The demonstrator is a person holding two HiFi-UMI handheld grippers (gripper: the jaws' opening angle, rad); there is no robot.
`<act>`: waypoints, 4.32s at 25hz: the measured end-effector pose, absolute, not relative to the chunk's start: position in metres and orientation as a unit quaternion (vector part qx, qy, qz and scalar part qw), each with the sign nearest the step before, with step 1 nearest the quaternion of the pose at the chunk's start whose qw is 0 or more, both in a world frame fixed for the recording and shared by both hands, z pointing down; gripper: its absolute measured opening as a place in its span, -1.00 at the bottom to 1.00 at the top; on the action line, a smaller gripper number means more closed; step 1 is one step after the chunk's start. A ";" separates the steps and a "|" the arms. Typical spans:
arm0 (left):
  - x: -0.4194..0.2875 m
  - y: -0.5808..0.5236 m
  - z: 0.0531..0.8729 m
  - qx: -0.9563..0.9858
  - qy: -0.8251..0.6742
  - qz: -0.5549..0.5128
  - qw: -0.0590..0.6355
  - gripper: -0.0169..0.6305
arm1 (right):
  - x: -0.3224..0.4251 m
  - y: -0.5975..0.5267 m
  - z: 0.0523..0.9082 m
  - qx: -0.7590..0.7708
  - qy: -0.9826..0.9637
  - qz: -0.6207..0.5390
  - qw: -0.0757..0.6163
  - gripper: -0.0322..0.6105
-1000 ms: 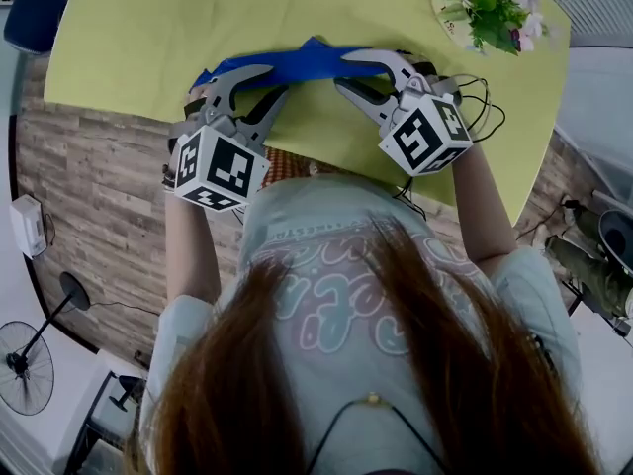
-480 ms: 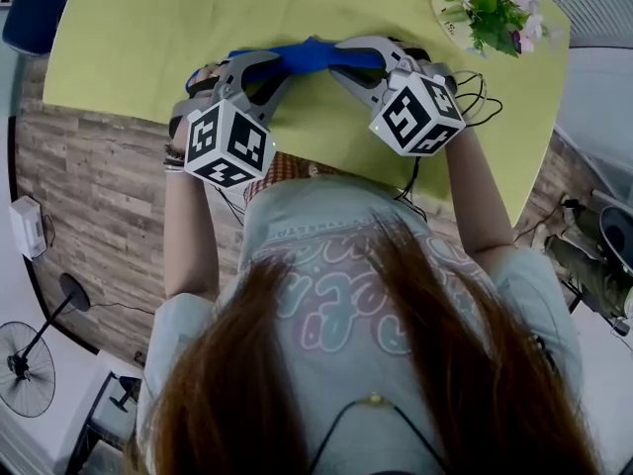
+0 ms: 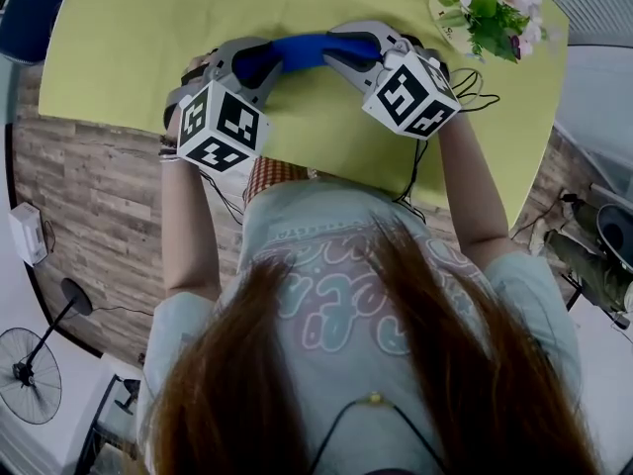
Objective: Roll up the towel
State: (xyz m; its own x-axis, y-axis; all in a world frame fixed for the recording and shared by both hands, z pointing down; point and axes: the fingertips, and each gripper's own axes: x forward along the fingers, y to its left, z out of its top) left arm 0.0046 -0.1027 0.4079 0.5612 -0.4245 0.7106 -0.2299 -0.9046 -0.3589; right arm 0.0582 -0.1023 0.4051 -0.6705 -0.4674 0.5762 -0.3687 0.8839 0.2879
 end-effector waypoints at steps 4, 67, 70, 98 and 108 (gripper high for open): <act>0.005 -0.105 0.409 -0.878 0.193 -0.425 0.103 -0.69 | 0.058 -0.105 0.406 0.240 -0.912 -0.070 0.326 -0.58; 0.018 -0.042 0.185 -0.911 0.402 0.057 0.069 -0.82 | 0.084 -0.041 0.197 0.394 -0.915 -0.079 -0.034 -0.89; 0.015 -0.042 0.184 -0.909 0.405 0.072 0.064 -0.84 | 0.084 -0.042 0.197 0.395 -0.915 -0.076 -0.038 -0.89; -0.011 -0.043 0.191 -0.898 0.431 0.063 0.062 -0.86 | 0.075 -0.041 0.189 0.410 -0.906 -0.099 -0.037 -0.89; -0.019 -0.043 0.187 -0.894 0.438 0.063 0.073 -0.86 | 0.074 -0.041 0.194 0.407 -0.909 -0.088 -0.024 -0.89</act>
